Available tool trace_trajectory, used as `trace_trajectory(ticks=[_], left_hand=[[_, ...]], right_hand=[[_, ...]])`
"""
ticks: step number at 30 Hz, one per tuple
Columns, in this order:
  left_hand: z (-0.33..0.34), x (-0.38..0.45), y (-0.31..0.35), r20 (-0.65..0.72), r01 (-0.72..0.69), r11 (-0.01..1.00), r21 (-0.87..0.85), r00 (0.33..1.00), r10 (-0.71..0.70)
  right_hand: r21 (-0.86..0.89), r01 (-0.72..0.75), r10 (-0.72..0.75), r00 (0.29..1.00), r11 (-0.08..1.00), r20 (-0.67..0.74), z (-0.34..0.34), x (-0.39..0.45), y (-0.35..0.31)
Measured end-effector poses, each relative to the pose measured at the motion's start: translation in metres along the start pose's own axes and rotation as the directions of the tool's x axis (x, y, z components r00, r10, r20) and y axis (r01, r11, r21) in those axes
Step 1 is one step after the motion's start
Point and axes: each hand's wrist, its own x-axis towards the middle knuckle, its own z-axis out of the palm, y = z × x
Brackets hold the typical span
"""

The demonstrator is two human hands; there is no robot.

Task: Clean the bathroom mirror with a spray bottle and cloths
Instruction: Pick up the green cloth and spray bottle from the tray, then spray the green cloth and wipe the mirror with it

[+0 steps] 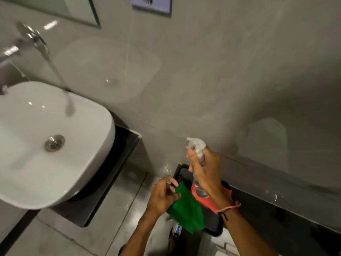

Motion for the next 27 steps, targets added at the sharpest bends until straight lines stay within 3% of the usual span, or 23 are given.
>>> trace_trajectory(ticks=[3,7,13,17,18,21,27], left_hand=[[-0.055,-0.003,0.052,0.031,-0.197,0.978,-0.073,0.979,0.200],[-0.143,-0.012,0.128,-0.014,-0.424,0.904,-0.045,0.905,0.424],[-0.292,-0.054,0.282,-0.163,-0.716,0.694,0.071,0.678,0.717],[-0.359,-0.090,0.369,-0.176,-0.800,0.589,0.116,0.567,0.805],[-0.383,-0.113,0.392,-0.184,-0.835,0.527,0.161,0.499,0.847],[-0.400,-0.131,0.424,-0.119,-0.849,0.496,0.181,0.481,0.868],[-0.403,-0.128,0.435,-0.111,-0.844,0.491,0.217,0.478,0.871]], right_hand=[[0.057,0.075,-0.072,0.996,0.996,-0.059,-0.009,0.017,-0.057],[0.161,0.128,-0.131,0.991,0.979,0.010,-0.013,0.036,-0.126],[0.247,0.346,-0.359,0.933,0.905,0.008,-0.006,0.079,-0.258],[0.229,0.490,-0.490,0.869,0.841,-0.062,-0.002,0.109,-0.343],[0.210,0.554,-0.547,0.832,0.805,-0.098,0.000,0.117,-0.378],[0.131,0.609,-0.592,0.792,0.782,-0.150,-0.003,0.121,-0.418],[-0.163,0.645,-0.665,0.725,0.747,-0.178,0.003,0.136,-0.415]])
